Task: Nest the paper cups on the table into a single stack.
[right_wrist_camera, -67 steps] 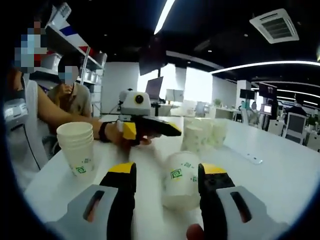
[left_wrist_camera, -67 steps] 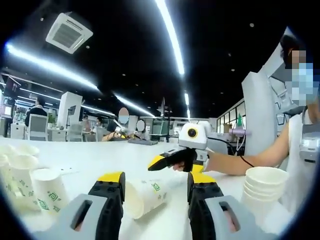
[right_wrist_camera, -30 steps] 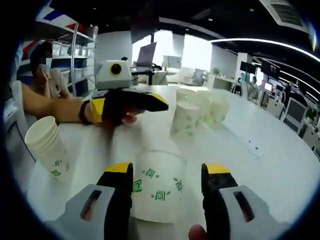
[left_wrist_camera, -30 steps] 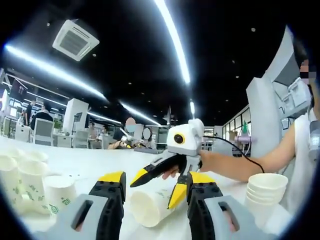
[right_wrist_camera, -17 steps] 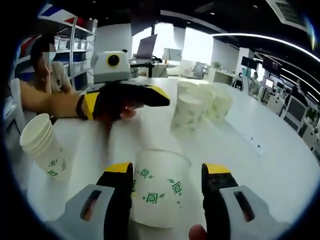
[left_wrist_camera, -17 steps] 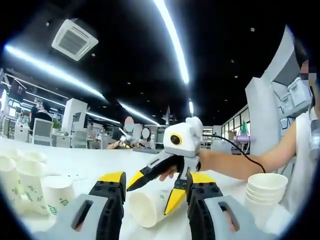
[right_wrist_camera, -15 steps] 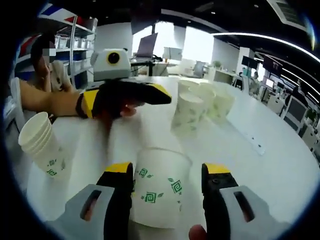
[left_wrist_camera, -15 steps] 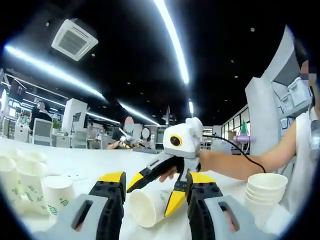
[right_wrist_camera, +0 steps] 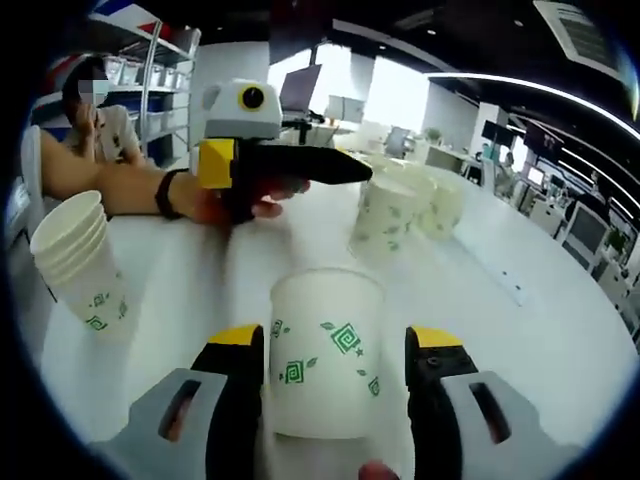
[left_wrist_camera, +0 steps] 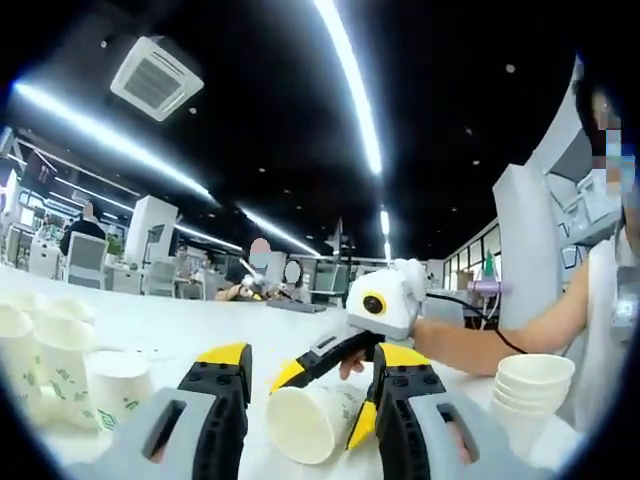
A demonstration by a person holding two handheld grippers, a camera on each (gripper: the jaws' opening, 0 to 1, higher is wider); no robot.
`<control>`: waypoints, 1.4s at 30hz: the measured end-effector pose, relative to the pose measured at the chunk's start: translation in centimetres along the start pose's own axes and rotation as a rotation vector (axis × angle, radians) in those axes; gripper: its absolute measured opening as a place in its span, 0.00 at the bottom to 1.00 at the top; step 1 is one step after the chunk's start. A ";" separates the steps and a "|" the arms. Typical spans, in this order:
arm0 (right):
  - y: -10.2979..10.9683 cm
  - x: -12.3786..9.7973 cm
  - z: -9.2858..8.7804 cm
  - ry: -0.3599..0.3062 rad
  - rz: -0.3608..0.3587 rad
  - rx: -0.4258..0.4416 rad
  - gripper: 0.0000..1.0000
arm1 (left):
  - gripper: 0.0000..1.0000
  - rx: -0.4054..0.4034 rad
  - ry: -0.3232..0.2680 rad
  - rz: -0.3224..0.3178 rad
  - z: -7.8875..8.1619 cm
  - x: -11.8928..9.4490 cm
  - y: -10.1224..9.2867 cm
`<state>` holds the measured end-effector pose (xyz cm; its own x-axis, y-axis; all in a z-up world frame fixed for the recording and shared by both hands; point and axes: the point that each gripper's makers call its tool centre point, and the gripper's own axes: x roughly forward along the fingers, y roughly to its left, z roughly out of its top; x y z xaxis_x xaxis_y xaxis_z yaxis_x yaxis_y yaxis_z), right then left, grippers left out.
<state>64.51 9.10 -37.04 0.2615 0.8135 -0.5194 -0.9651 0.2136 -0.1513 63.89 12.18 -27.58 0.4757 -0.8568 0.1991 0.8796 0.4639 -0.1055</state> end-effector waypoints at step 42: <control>0.4 -6.9 4.7 -0.440 0.132 0.237 0.40 | 0.62 -0.164 -0.106 -0.032 1.9 -0.6 1.4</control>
<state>62.24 6.13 -29.52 0.1568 0.9815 -0.1101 -0.9791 0.1692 0.1132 64.82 13.81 -25.99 0.4521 -0.8380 0.3057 0.8871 0.3864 -0.2527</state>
